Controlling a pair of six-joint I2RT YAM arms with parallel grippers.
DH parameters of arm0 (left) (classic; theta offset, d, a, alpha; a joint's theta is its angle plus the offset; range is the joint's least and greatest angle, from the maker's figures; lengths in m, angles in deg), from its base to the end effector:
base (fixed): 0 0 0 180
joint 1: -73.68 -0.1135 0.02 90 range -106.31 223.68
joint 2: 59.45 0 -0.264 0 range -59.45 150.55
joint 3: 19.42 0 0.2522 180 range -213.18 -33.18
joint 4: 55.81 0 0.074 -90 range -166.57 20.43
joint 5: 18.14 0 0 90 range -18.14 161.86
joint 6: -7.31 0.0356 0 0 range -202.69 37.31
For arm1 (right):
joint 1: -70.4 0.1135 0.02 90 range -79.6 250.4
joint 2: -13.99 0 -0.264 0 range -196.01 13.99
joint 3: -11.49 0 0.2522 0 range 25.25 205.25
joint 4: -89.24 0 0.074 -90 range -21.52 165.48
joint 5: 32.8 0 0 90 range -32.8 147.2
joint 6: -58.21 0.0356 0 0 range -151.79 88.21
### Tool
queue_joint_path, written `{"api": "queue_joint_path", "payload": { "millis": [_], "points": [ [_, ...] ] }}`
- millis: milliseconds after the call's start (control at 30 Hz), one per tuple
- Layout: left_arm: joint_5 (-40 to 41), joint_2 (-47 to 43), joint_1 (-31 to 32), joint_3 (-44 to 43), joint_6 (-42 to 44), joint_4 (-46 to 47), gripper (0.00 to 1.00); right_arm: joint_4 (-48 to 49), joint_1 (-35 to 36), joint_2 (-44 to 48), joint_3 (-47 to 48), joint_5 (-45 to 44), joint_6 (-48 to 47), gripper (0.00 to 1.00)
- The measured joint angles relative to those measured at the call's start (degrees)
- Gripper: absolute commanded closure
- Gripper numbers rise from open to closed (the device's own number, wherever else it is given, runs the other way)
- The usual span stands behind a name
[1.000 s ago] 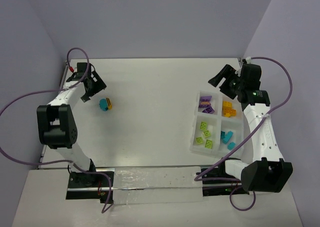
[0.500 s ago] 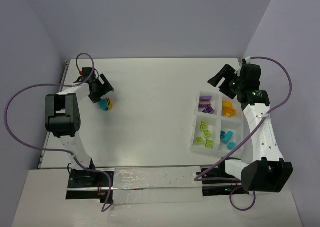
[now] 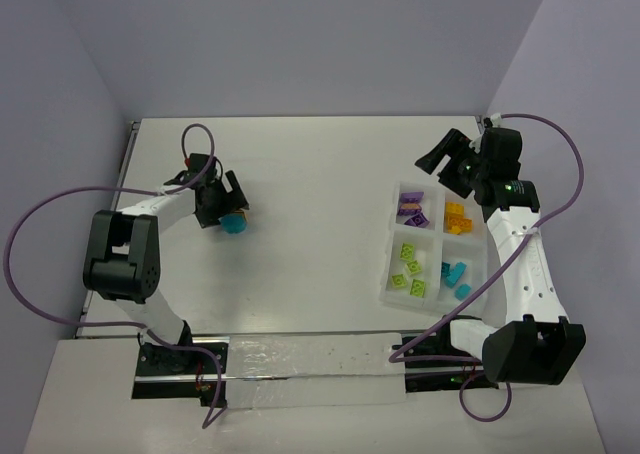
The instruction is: Sort the legos into containers by color
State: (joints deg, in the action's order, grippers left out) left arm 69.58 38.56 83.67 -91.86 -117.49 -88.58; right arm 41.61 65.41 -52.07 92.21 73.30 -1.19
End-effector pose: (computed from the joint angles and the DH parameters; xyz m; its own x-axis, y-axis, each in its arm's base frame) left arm 0.3364 -0.0607 0.1728 -0.7990 -0.4383 -0.4117 -0.3192 0.8894 -0.3274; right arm 0.2476 -0.0117 0.3597 -0.5421 0.5383 -0.6453 0.1484 0.8172 0.5570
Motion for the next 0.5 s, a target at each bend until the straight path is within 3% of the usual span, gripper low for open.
{"api": "queue_joint_path", "payload": {
  "millis": [500],
  "points": [
    [13.2,0.7,8.3,-0.1,4.1,-6.0,0.03,0.0,0.3,0.0,0.0,0.2,0.0,0.17]
  ]
}}
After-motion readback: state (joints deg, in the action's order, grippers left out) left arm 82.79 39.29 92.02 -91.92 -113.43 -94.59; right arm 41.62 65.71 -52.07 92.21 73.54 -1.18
